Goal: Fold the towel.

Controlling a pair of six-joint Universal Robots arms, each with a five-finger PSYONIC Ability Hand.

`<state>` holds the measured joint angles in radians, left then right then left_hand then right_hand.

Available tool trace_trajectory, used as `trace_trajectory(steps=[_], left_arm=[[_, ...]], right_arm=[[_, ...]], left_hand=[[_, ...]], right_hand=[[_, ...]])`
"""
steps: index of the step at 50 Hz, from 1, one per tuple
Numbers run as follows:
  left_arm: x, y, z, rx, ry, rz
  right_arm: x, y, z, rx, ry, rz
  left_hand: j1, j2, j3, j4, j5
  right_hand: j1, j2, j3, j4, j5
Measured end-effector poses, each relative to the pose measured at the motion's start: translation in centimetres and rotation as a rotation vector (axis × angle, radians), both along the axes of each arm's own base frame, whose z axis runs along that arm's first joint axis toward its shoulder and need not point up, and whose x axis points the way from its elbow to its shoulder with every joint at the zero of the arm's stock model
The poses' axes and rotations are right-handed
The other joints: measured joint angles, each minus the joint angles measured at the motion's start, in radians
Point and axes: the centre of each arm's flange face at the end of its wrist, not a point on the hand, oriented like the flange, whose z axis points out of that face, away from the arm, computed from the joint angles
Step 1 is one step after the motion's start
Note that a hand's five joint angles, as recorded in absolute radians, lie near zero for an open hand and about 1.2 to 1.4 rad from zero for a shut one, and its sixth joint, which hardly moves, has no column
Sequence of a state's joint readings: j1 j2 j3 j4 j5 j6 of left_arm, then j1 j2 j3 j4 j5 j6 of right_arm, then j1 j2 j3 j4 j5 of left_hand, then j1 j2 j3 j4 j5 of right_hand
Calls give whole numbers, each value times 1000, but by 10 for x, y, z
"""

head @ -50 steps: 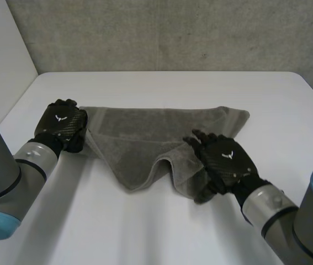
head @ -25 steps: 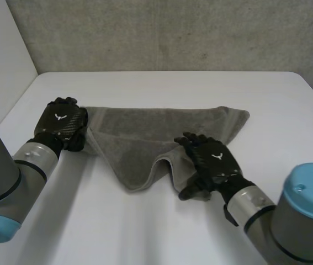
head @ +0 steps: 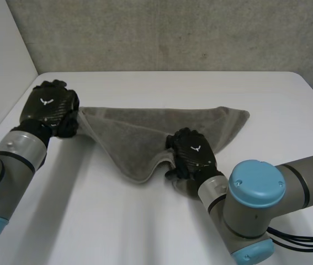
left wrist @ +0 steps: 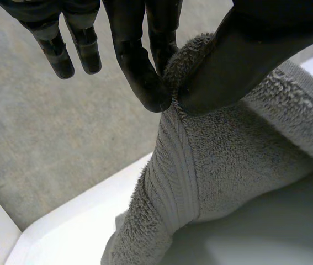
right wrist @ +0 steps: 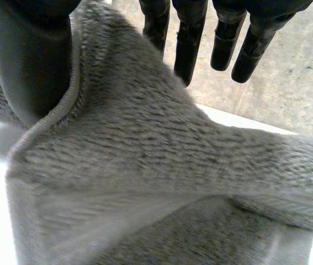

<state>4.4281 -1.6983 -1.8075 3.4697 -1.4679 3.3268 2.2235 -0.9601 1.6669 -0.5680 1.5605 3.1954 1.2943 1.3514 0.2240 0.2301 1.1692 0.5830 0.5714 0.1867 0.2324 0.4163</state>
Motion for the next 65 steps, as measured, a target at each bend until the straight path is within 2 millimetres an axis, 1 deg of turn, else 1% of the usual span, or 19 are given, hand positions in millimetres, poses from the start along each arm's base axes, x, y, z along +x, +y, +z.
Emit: trace_trajectory(steps=[7, 10, 14, 18, 24, 25, 27, 30, 34, 39, 43, 49, 54, 58, 59, 62, 63, 64, 65], left_arm=[[8, -2, 15, -28, 57, 25], [11, -5, 17, -34, 64, 38], [18, -10, 19, -40, 68, 62], [22, -13, 20, -42, 68, 76], [24, -14, 21, -43, 70, 82], [24, -14, 21, -43, 71, 82], [25, -14, 21, -43, 73, 85], [25, -14, 20, -39, 74, 86], [25, -13, 18, -30, 73, 84], [25, -11, 12, 1, 63, 79], [25, -8, 6, 36, 49, 73], [22, -9, 1, 56, 33, 62], [17, -23, -5, 48, -13, 54], [9, -49, -3, -7, -62, 45], [4, -59, 0, -37, -71, 38], [-9, -79, 11, -109, -72, 21], [-17, -89, 21, -159, -64, 11], [-20, -92, 26, -185, -57, 7], [-27, -99, 38, -243, -39, -1]], right_arm=[[-10, -8, 2, -6, 15, -27], [-13, -9, 4, -9, 22, -34], [-22, -14, 6, -17, 38, -53], [-31, -19, 5, -24, 59, -70], [-38, -26, 5, -30, 73, -89], [-39, -27, 5, -30, 74, -90], [-43, -31, 5, -28, 77, -88], [-45, -32, 6, -27, 79, -62], [-46, -31, 12, -28, 75, 12], [-47, -24, 27, 0, 72, 134], [-49, -17, 42, 60, 73, 225], [-49, -20, 62, 104, 86, 286], [-44, -39, 80, 85, 156, 315], [-34, -64, 95, -21, 240, 334], [-31, -72, 101, -68, 258, 335], [-21, -93, 119, -210, 289, 316], [-15, -103, 134, -301, 292, 293], [-13, -107, 141, -343, 289, 280], [-8, -113, 156, -426, 277, 253]], left_hand=[[0, 0, 0, 0, 0], [0, 0, 0, 0, 0], [0, 0, 0, 0, 0], [0, 0, 0, 0, 0], [5, 0, 0, 0, 0], [5, 0, 0, 0, 0], [5, 0, 0, 0, 0], [5, 0, 0, 0, 0], [5, 0, 0, 0, 0], [5, 0, 0, 0, 0], [5, 0, 0, 0, 0], [5, 0, 0, 0, 0], [5, 0, 0, 0, 0], [6, 0, 0, 0, 0], [6, 0, 0, 0, 0], [5, 0, 0, 0, 0], [6, 0, 0, 0, 0], [6, 0, 0, 0, 0], [6, 0, 0, 0, 0]], right_hand=[[5, 7, 0, 0, 2], [5, 7, 0, 0, -7], [30, 31, 0, 0, 25], [181, 189, 0, 0, 170], [255, 262, 0, 0, 238], [288, 300, 0, 0, 275], [509, 518, 0, 0, 493], [705, 735, 0, 0, 707], [706, 765, 0, 0, 731], [706, 766, 0, 0, 731], [708, 766, 0, 0, 731], [709, 766, 0, 0, 731], [709, 766, 0, 0, 731], [709, 767, 0, 0, 731], [708, 767, 0, 0, 731], [710, 767, 0, 0, 731], [710, 767, 0, 0, 731], [711, 767, 0, 0, 731], [711, 767, 0, 0, 731]])
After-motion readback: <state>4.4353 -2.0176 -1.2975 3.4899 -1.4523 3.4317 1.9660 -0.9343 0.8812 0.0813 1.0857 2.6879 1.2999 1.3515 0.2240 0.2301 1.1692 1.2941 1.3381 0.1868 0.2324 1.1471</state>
